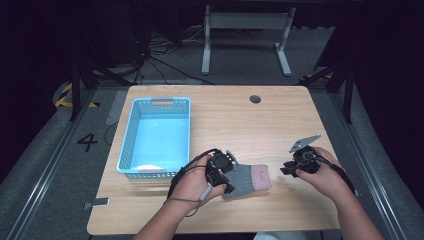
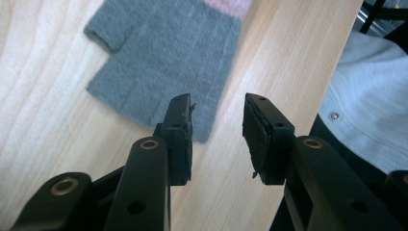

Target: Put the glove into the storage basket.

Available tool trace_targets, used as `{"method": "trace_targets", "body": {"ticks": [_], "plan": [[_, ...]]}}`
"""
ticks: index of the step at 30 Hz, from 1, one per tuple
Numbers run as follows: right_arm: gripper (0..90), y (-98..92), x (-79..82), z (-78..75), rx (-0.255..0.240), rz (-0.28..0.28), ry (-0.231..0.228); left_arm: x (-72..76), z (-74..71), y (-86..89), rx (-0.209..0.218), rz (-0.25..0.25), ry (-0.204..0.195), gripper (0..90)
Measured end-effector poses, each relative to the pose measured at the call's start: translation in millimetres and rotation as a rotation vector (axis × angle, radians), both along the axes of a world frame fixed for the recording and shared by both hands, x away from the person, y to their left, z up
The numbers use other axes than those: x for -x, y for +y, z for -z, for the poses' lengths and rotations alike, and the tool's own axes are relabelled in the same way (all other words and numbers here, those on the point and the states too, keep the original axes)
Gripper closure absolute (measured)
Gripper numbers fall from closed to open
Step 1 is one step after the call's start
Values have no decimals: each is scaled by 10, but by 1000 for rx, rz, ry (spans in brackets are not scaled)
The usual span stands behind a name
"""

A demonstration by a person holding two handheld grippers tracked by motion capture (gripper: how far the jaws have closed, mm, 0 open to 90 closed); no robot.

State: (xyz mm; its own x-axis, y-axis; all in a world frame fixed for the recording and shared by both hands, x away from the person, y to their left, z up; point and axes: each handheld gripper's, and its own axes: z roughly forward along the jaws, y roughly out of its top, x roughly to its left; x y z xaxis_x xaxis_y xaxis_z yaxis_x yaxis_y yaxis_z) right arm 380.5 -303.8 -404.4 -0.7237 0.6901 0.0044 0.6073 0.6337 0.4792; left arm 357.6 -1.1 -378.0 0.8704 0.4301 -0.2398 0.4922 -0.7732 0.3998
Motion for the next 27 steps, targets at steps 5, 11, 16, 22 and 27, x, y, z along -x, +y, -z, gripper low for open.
{"method": "trace_targets", "body": {"ticks": [5,11,16,22,27], "plan": [[695,-48,16,-11,-18,11,10,-71,6,-30,9,-7,-13,623],[682,-133,28,-37,-38,35,13,-160,5,-134,39,12,-41,601],[663,-180,34,-57,-60,45,17,-243,73,-240,47,25,-34,572],[654,-207,5,-26,-69,50,23,-360,187,-383,67,73,-35,510],[644,-206,-2,-5,-75,52,36,-393,234,-464,52,85,-57,474]]}}
